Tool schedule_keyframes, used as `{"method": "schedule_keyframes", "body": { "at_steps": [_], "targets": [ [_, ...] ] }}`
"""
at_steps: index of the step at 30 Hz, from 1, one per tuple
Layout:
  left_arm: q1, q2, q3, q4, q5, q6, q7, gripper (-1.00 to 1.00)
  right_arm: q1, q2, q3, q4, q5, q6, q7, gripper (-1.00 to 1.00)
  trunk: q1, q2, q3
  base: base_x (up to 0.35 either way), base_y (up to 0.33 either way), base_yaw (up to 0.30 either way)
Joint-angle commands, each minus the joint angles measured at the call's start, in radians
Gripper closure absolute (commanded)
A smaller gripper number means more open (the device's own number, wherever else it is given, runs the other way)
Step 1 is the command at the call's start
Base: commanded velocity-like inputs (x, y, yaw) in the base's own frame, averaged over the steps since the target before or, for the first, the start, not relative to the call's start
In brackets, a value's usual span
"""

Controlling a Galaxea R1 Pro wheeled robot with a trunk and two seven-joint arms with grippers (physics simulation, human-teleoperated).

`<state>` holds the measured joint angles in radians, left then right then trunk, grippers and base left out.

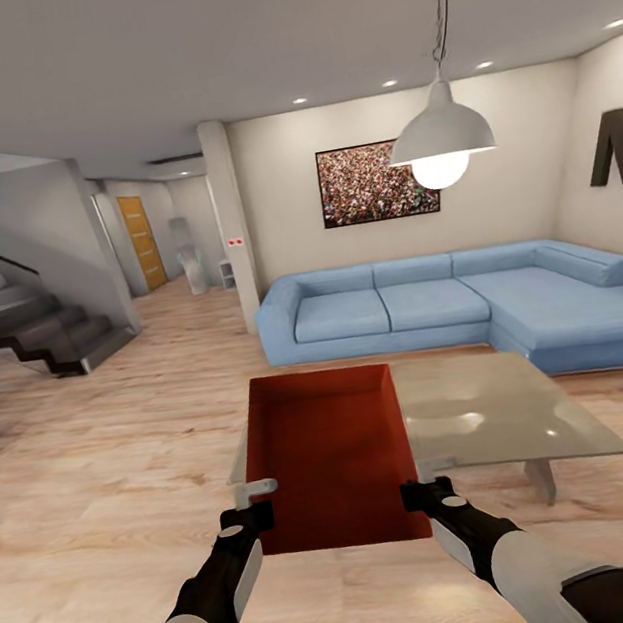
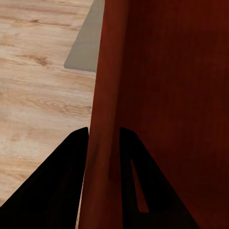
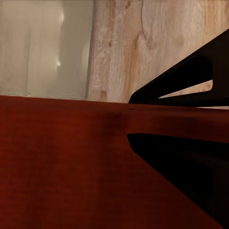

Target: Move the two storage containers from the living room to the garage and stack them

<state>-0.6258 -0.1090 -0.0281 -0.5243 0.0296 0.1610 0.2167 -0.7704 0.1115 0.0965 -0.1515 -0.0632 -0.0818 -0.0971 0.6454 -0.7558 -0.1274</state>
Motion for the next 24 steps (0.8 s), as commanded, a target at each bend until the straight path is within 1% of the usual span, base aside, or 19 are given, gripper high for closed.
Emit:
{"method": "schedule_keyframes", "body": {
  "at_steps": [1,24],
  "targets": [
    [0.000,-0.001,0.005,0.001,-0.002,0.008,0.039,1.00,-0.001,0.000,-0.012,-0.002,0.002,-0.039,-0.069,1.00,0.000,-0.001,-0.002,0.000,0.000,0.272],
    [0.000,-0.001,0.006,0.001,-0.002,0.007,0.039,1.00,-0.001,0.000,-0.012,-0.002,0.003,-0.039,-0.069,1.00,0.000,-0.001,-0.002,0.000,0.000,0.272]
  ]
}}
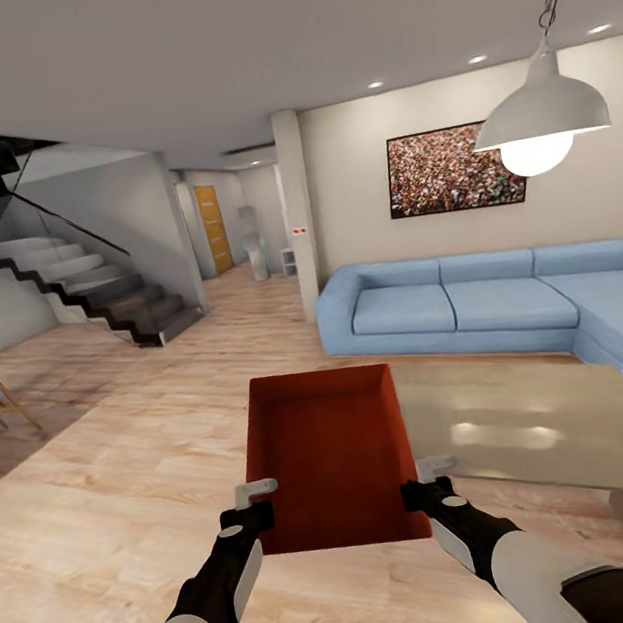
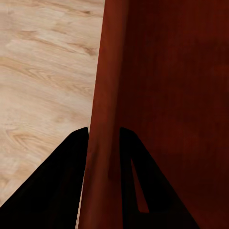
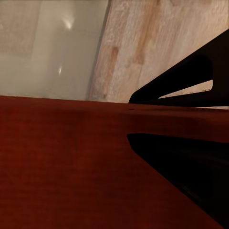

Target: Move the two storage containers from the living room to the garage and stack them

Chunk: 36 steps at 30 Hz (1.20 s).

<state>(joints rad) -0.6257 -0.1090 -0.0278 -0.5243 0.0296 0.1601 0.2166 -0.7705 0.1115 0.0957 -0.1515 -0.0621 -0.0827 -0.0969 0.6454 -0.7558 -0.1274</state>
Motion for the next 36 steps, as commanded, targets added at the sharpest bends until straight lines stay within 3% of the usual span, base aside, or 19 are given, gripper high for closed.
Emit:
{"method": "schedule_keyframes", "body": {
  "at_steps": [1,36],
  "targets": [
    [0.000,-0.001,0.005,0.001,-0.002,0.008,0.040,1.00,-0.001,0.000,-0.011,-0.002,0.002,-0.038,-0.069,1.00,0.000,-0.001,-0.002,0.000,0.000,0.270],
    [0.000,-0.001,0.006,0.001,-0.002,0.009,0.040,1.00,-0.001,0.000,-0.011,-0.002,0.002,-0.039,-0.069,1.00,0.000,-0.001,-0.002,0.000,0.000,0.265]
  ]
}}
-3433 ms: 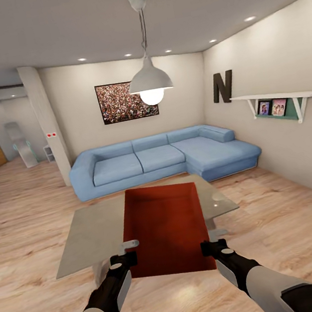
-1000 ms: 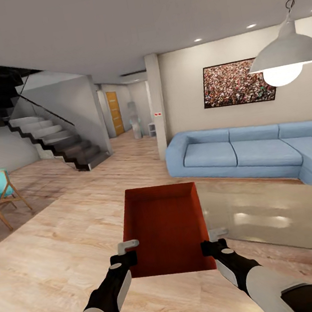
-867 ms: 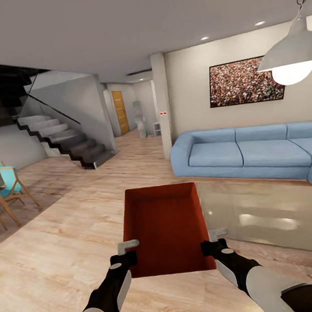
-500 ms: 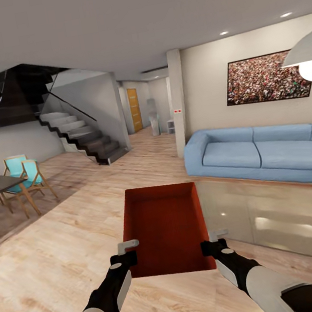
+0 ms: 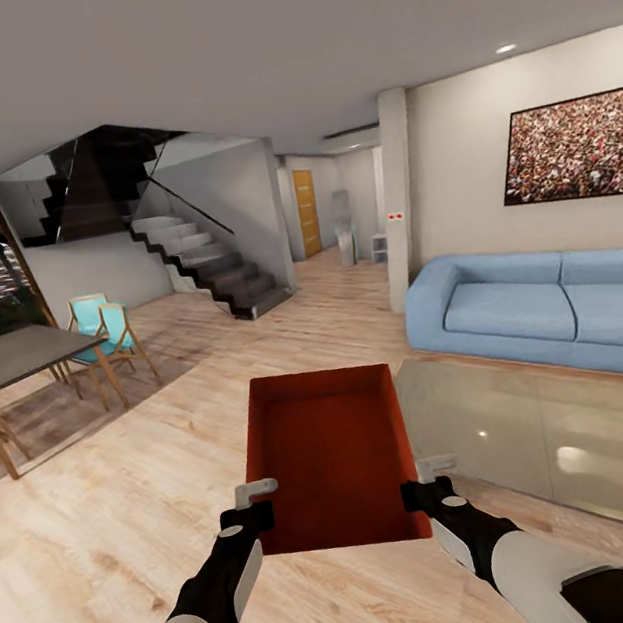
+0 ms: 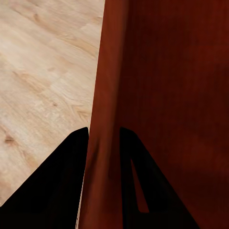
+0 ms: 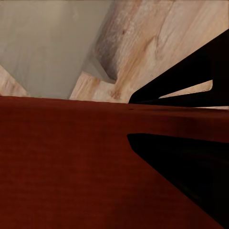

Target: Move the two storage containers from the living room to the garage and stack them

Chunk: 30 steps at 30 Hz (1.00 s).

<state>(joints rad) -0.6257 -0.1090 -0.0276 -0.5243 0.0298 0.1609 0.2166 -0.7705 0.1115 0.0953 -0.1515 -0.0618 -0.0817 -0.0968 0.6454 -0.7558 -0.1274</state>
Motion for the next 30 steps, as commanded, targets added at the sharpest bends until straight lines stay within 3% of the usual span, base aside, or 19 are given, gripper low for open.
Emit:
{"method": "schedule_keyframes", "body": {
  "at_steps": [1,19,30],
  "targets": [
    [0.000,-0.001,0.006,0.001,-0.002,0.007,0.040,1.00,-0.001,0.000,-0.011,-0.002,0.001,-0.039,-0.069,1.00,0.000,-0.001,-0.002,0.000,0.000,0.261],
    [0.000,-0.001,0.006,0.001,-0.002,0.007,0.040,1.00,-0.001,0.001,-0.010,-0.002,0.000,-0.038,-0.069,1.00,0.000,-0.001,-0.002,0.000,0.000,0.266],
    [0.000,-0.001,0.006,0.002,-0.002,0.007,0.040,1.00,-0.001,0.000,-0.011,-0.002,0.001,-0.037,-0.068,1.00,0.000,-0.001,-0.002,0.037,0.000,0.050]
  ]
}}
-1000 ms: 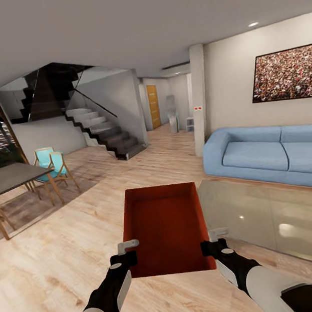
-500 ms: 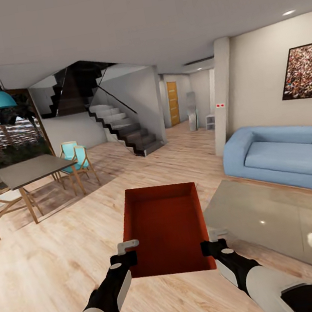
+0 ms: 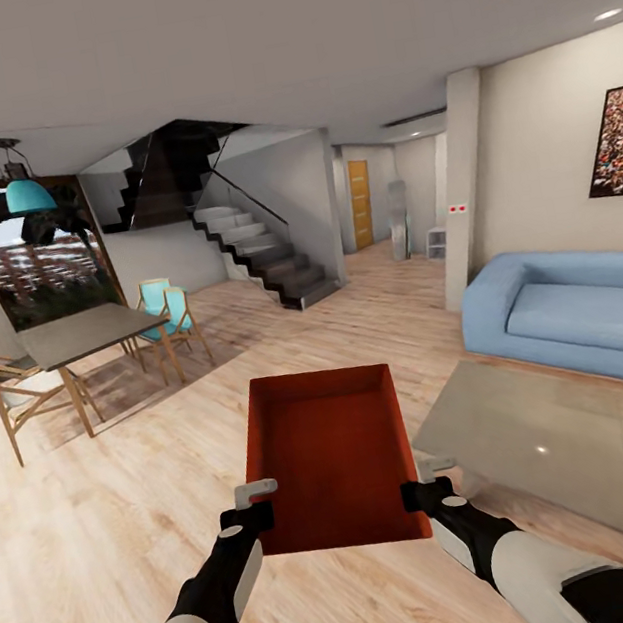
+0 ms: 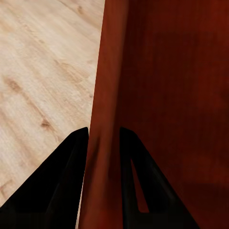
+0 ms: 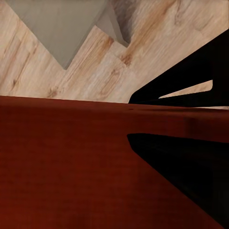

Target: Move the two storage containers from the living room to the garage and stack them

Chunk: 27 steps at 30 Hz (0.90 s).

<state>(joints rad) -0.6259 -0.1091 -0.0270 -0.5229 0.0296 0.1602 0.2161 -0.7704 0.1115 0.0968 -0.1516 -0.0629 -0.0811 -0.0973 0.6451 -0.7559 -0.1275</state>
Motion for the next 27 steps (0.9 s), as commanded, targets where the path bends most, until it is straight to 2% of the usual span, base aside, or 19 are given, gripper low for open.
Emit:
{"method": "schedule_keyframes", "body": {
  "at_steps": [1,27],
  "targets": [
    [0.000,-0.001,0.006,0.001,-0.002,0.008,0.040,1.00,-0.001,0.001,-0.012,-0.002,0.002,-0.037,-0.068,1.00,0.001,-0.001,-0.002,0.215,0.000,0.003],
    [0.000,-0.001,0.007,0.005,-0.002,0.008,0.040,1.00,-0.001,0.001,-0.012,-0.002,0.003,-0.038,-0.078,1.00,0.001,-0.001,-0.002,0.312,0.000,0.000]
  ]
}}
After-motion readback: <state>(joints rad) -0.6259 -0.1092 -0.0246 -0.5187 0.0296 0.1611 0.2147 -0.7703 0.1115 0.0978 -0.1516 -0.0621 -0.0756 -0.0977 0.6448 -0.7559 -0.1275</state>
